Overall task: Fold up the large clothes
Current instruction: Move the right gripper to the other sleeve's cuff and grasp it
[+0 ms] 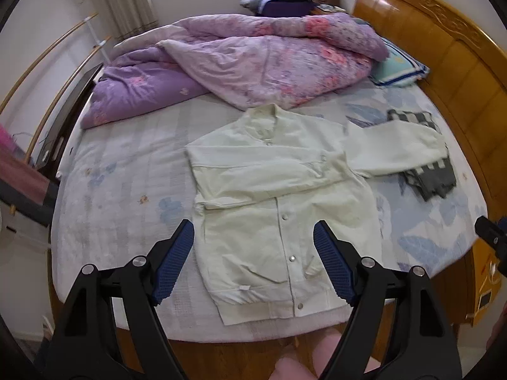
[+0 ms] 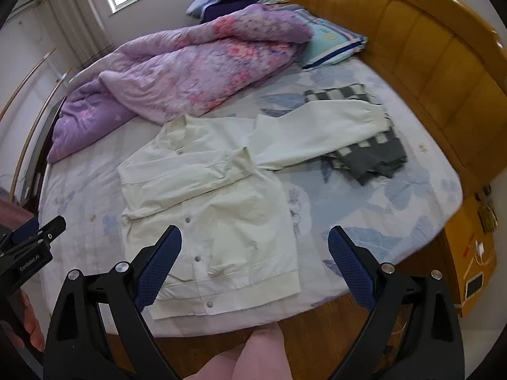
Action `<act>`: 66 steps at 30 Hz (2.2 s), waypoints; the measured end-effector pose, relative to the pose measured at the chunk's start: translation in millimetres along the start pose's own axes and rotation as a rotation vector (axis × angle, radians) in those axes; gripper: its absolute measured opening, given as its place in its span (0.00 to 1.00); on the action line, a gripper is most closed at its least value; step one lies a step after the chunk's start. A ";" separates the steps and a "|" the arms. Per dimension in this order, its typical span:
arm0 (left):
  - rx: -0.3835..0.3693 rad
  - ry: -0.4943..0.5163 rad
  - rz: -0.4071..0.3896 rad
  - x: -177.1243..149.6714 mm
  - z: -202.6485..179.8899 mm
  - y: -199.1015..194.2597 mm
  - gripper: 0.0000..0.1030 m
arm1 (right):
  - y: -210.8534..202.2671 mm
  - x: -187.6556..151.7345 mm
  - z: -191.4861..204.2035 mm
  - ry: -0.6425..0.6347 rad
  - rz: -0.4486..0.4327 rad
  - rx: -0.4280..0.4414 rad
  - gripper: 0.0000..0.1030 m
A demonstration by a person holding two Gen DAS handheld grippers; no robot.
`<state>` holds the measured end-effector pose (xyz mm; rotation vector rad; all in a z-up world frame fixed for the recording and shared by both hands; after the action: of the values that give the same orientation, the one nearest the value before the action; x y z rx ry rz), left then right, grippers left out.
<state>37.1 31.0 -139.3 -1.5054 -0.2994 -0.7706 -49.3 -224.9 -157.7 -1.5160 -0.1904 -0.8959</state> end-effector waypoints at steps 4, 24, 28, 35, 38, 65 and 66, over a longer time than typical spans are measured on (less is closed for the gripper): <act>-0.043 0.039 -0.001 -8.4 -19.1 -2.4 0.76 | -13.9 -11.2 -12.7 0.037 -0.012 -0.038 0.88; -0.197 0.143 0.018 26.0 -140.0 38.9 0.81 | 4.6 6.4 -156.2 0.344 -0.056 -0.059 0.88; -0.144 0.156 0.036 42.0 -170.4 71.1 0.81 | 41.1 28.0 -193.4 0.343 -0.027 -0.040 0.92; -0.158 0.093 0.167 70.1 -230.2 152.4 0.81 | 138.6 78.1 -270.6 0.341 -0.011 0.015 0.92; -0.160 0.041 0.205 77.1 -248.4 189.7 0.81 | 188.1 93.4 -298.9 0.381 0.011 0.052 0.92; -0.097 -0.171 0.441 45.1 -258.2 459.6 0.04 | 458.7 121.2 -392.5 0.543 0.110 -0.077 0.15; -0.099 -0.179 0.452 42.2 -258.1 463.0 0.02 | 448.7 125.7 -391.9 0.543 0.079 -0.081 0.14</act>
<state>282.8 -278.8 -494.8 -1.6595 -0.0473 -0.2957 145.9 -710.7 -468.5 -1.2897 0.3014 -1.2257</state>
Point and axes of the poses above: each gripper's, at about its wrist camera, not at the fingertips, and y roughly the way its jaws point, z to its left, x to its top, the point moved 5 cm from there along y, roughly the way its jaws point, and after that the axes turned 11 degrees about -z, right-handed, at the moved point
